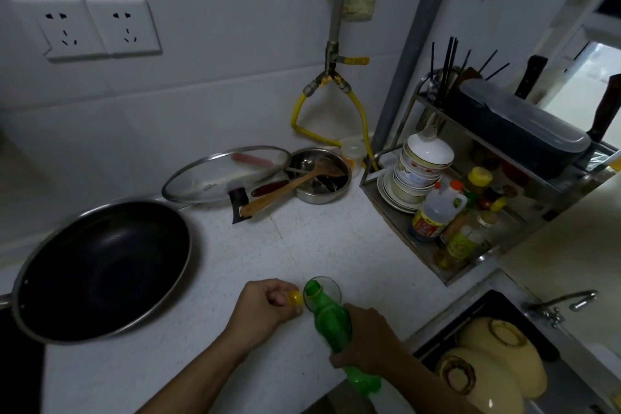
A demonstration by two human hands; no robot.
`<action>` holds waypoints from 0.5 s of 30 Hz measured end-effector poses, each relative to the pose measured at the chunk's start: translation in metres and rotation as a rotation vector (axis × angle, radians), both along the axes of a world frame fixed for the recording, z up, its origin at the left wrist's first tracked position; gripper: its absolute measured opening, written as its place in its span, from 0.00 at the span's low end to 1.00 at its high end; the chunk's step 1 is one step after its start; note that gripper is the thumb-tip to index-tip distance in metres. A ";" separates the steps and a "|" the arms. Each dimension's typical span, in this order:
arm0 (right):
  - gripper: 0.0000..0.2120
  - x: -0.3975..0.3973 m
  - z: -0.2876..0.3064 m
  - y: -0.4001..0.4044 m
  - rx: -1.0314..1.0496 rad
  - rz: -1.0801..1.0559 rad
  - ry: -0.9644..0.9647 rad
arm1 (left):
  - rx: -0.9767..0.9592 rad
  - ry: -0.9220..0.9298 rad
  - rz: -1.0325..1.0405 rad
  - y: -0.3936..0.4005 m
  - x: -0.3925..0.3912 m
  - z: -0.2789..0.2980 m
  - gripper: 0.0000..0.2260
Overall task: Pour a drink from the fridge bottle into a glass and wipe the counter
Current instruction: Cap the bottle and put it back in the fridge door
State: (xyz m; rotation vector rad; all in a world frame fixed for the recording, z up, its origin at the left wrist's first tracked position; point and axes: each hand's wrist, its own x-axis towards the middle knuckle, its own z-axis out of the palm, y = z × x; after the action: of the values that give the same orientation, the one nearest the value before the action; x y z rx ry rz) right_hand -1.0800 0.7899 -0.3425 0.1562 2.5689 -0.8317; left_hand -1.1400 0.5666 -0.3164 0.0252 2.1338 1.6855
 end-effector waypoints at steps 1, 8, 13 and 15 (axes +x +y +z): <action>0.36 0.000 0.001 -0.003 -0.018 0.001 0.013 | 0.005 0.003 -0.002 -0.001 0.000 0.003 0.10; 0.34 0.004 0.005 -0.019 -0.075 0.035 0.057 | 0.043 0.007 0.023 -0.012 0.000 0.025 0.13; 0.36 0.004 0.001 -0.029 -0.118 0.033 0.066 | 0.110 0.014 0.080 -0.021 0.006 0.040 0.14; 0.38 0.003 -0.002 -0.034 -0.141 0.040 0.062 | 0.128 0.019 0.092 -0.026 0.007 0.045 0.14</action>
State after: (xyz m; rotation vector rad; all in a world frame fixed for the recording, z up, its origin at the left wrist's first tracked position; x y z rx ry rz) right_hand -1.0774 0.7556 -0.3445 0.0368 2.5499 -1.0134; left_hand -1.1332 0.5411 -0.2718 -0.0202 2.0661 1.8805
